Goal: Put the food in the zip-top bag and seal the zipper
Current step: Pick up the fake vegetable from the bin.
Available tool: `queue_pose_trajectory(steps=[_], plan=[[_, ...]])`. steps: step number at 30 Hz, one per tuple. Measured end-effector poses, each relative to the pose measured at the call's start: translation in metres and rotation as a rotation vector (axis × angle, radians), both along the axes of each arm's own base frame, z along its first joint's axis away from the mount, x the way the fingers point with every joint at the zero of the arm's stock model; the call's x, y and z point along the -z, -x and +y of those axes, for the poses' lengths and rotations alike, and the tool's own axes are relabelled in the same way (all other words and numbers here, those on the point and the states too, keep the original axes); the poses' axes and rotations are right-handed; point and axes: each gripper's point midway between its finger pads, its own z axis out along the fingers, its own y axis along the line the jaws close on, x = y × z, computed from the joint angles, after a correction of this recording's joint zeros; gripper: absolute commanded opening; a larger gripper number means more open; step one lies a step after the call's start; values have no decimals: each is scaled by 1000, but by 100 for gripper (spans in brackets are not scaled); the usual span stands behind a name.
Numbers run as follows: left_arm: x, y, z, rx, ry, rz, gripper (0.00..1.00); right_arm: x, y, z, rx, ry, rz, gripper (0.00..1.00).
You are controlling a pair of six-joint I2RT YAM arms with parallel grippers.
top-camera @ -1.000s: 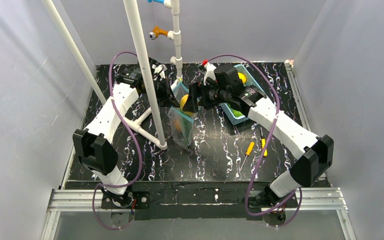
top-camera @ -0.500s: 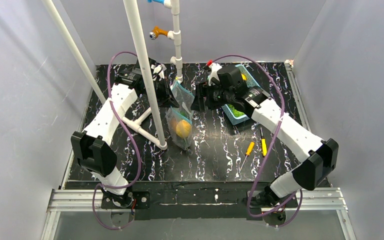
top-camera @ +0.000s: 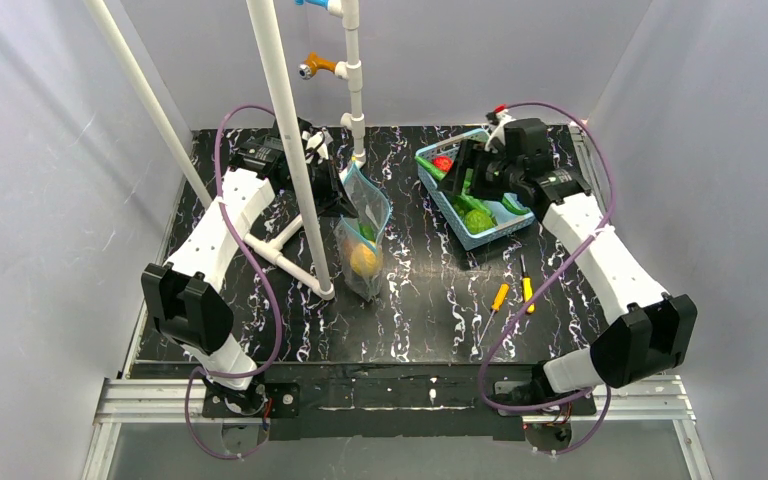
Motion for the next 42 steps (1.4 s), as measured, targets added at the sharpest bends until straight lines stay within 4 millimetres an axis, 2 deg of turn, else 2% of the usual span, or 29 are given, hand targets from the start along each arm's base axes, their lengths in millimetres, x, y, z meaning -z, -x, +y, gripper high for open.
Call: queue_pose_trajectory(steps=[6, 10, 13, 18, 23, 27, 30, 36, 42], plan=[[0, 0, 0, 0, 1, -2, 0, 22, -29, -51, 130, 63, 63, 88], [0, 0, 0, 0, 1, -2, 0, 45, -58, -78, 184, 121, 113, 87], [0, 0, 0, 0, 1, -1, 0, 57, -75, -84, 167, 164, 127, 80], [0, 1, 0, 2, -1, 1, 0, 75, -118, -87, 71, 282, 82, 72], [1, 2, 1, 8, -6, 3, 0, 100, -137, -105, 36, 451, 85, 66], [1, 3, 2, 14, -9, 3, 0, 114, -145, -126, 37, 589, 95, 58], [3, 5, 2, 19, -13, 11, 0, 121, -141, -137, 21, 653, 112, 59], [6, 2, 1, 26, -15, 22, 0, 140, -130, -143, -43, 701, 143, 59], [3, 1, 0, 27, -15, 21, 0, 150, -130, -143, -80, 719, 150, 59]])
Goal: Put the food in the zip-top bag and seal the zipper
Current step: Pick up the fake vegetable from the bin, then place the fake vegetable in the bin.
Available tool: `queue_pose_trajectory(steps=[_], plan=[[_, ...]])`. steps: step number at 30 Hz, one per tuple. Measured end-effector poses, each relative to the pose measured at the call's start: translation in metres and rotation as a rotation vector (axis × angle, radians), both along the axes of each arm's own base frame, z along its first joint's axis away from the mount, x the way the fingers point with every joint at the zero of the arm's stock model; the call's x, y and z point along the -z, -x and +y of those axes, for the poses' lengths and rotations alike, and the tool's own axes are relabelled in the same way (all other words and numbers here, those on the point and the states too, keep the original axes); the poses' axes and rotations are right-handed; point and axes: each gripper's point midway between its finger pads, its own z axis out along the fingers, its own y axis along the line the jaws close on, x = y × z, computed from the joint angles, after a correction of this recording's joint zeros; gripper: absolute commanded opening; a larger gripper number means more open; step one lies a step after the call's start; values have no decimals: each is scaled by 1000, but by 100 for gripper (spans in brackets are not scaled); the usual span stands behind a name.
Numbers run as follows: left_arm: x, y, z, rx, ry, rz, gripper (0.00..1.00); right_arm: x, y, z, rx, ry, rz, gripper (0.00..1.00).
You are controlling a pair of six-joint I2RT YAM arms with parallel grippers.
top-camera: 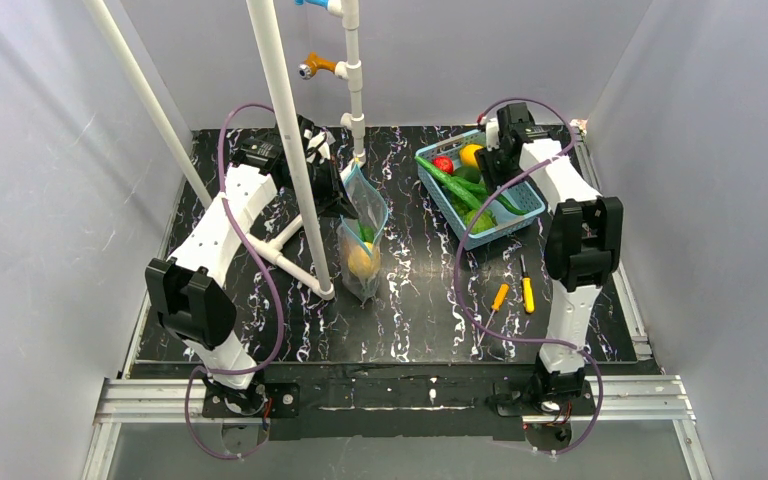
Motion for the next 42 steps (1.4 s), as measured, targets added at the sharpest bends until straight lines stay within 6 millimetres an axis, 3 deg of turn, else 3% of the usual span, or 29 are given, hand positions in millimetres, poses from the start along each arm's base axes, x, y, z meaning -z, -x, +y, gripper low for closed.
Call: queue_pose_trajectory(steps=[8, 10, 14, 19, 25, 35, 39, 42], plan=[[0, 1, 0, 0, -3, 8, 0, 32, 2, 5, -39, -9, 73, 52], [0, 1, 0, 0, -3, 7, 0, 37, 2, 6, -44, -13, 84, 47], [1, 2, 0, 0, -3, 9, 0, 40, 3, 10, -66, -28, 96, 28], [1, 3, 1, 0, -6, 13, 0, 33, 0, 13, -72, -40, 77, 27], [1, 3, 1, 0, -6, 14, 0, 4, -2, 8, -56, -27, 6, 23], [1, 2, 1, -1, -5, 13, 0, -83, -2, 23, -11, -168, -203, 21], [1, 2, 1, -1, -4, 11, 0, -88, -2, 25, 2, -187, -218, 24], [1, 2, 1, -1, -4, 11, 0, -77, -6, 15, 36, -141, -198, 26]])
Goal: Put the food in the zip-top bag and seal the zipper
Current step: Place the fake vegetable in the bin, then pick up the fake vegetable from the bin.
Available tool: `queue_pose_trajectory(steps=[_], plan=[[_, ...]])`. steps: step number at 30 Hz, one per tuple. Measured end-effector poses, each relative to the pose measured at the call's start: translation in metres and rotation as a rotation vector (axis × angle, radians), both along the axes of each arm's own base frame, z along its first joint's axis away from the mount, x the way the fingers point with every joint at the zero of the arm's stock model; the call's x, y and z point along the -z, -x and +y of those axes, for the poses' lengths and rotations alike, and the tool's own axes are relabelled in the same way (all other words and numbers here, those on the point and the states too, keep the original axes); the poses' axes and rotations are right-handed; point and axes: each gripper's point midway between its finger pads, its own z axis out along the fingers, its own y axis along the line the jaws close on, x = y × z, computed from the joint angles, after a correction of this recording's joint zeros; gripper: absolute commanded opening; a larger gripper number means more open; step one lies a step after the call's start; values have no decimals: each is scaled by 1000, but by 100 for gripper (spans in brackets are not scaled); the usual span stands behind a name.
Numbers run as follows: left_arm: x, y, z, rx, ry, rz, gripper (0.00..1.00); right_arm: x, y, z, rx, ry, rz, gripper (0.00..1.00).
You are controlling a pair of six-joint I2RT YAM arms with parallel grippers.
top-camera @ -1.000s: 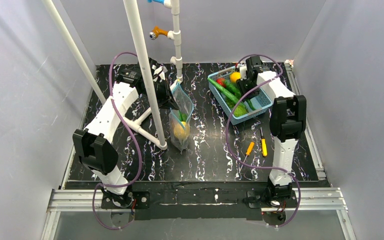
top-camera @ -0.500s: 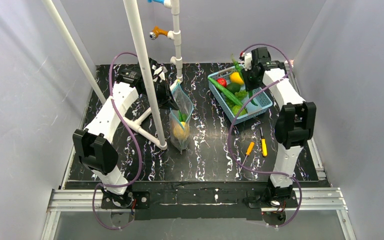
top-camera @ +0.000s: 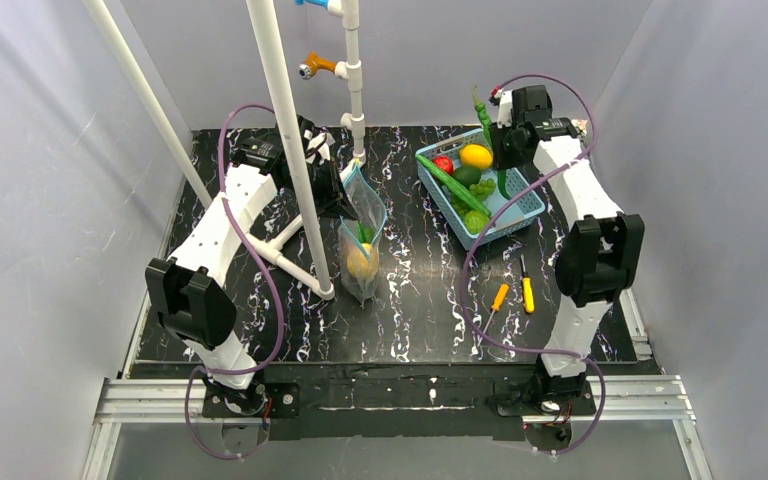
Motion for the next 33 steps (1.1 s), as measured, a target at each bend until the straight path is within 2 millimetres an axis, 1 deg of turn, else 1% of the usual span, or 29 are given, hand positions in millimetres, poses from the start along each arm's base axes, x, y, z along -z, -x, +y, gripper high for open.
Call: queue_pose_trajectory(steps=[1, 3, 4, 7, 10, 11, 13, 17, 19, 23, 26, 28, 30, 33], plan=[[0, 0, 0, 0, 0, 0, 0, 5, -2, -3, 11, 12, 12, 28], [0, 0, 0, 0, 1, -1, 0, 21, -9, -12, 37, 36, 43, 31], [0, 0, 0, 0, 1, -2, 0, 29, -10, -15, 46, 44, 62, 34], [0, 0, 0, 0, 1, -2, 0, 61, -7, -24, 68, 75, 146, 49], [0, 0, 0, 1, 1, -2, 0, 82, -1, -31, 85, 102, 210, 63], [0, 0, 0, 1, 1, -2, 0, 84, 0, -32, 89, 107, 219, 66], [0, 0, 0, 1, 2, -2, 0, 83, 1, -33, 93, 113, 223, 67], [0, 0, 0, 1, 2, -2, 0, 62, -8, -25, 105, 64, 185, 67], [0, 0, 0, 1, 2, -2, 0, 49, -16, -15, 116, -1, 153, 63], [0, 0, -1, 2, 4, 0, 0, 30, -28, 9, 167, -166, 136, 63], [1, -1, -1, 2, 3, 2, 0, 24, -32, 31, 223, -332, 159, 63], [1, -1, -1, 2, 3, 2, 0, 28, -32, 45, 267, -439, 184, 63], [1, -1, -1, 2, 3, 2, 0, 45, -25, 53, 336, -516, 240, 63], [1, -1, -1, 3, 3, 3, 0, 71, -13, 58, 429, -567, 327, 63]])
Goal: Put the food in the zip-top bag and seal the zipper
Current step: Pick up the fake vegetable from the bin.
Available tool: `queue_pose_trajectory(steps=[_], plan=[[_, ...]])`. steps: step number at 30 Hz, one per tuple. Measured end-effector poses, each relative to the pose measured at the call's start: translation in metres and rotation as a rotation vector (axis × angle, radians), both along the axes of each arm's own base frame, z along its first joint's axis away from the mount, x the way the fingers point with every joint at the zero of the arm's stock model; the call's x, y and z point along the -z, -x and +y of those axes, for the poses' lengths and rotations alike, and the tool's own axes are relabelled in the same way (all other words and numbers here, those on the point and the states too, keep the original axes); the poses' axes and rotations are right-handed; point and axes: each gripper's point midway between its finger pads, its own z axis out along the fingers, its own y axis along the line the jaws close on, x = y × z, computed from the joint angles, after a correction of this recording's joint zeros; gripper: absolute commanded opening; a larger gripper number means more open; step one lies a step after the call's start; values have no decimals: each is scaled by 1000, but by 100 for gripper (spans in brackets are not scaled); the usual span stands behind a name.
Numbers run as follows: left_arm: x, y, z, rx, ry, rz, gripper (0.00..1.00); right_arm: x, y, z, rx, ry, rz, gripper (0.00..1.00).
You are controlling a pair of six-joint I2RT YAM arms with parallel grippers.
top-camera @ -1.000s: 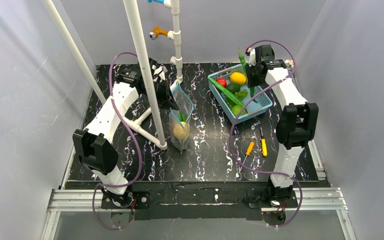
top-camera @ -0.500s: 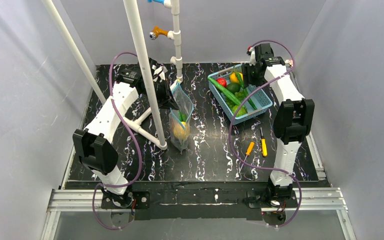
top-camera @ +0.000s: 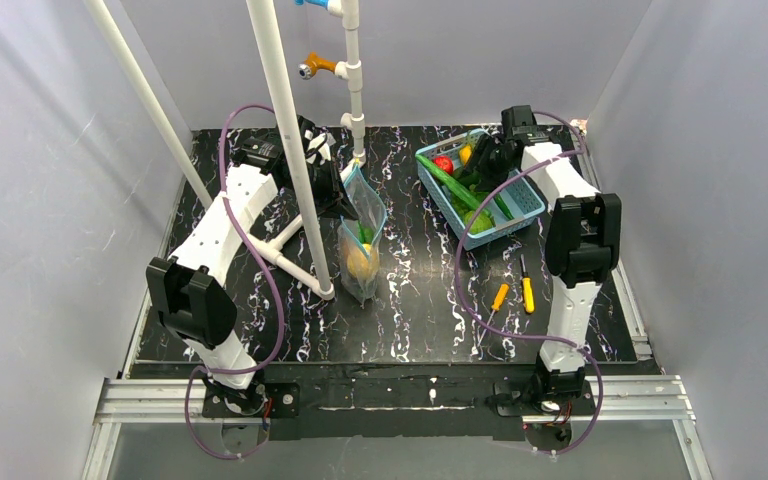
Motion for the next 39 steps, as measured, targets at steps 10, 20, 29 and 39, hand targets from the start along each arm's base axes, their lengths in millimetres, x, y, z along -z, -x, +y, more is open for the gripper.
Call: queue_pose_trajectory(steps=[10, 20, 29, 39], plan=[[0, 0, 0, 0, 0, 0, 0, -30, -43, 19, -30, -46, -178, 63], [3, 2, 2, 10, -10, 8, 0, 9, -89, 34, -201, 55, -266, 74], [14, 2, 3, 18, -31, 40, 0, 38, -87, 56, -390, 225, -300, 86], [25, -1, 2, 22, -44, 72, 0, 48, -74, 67, -515, 309, -294, 73]])
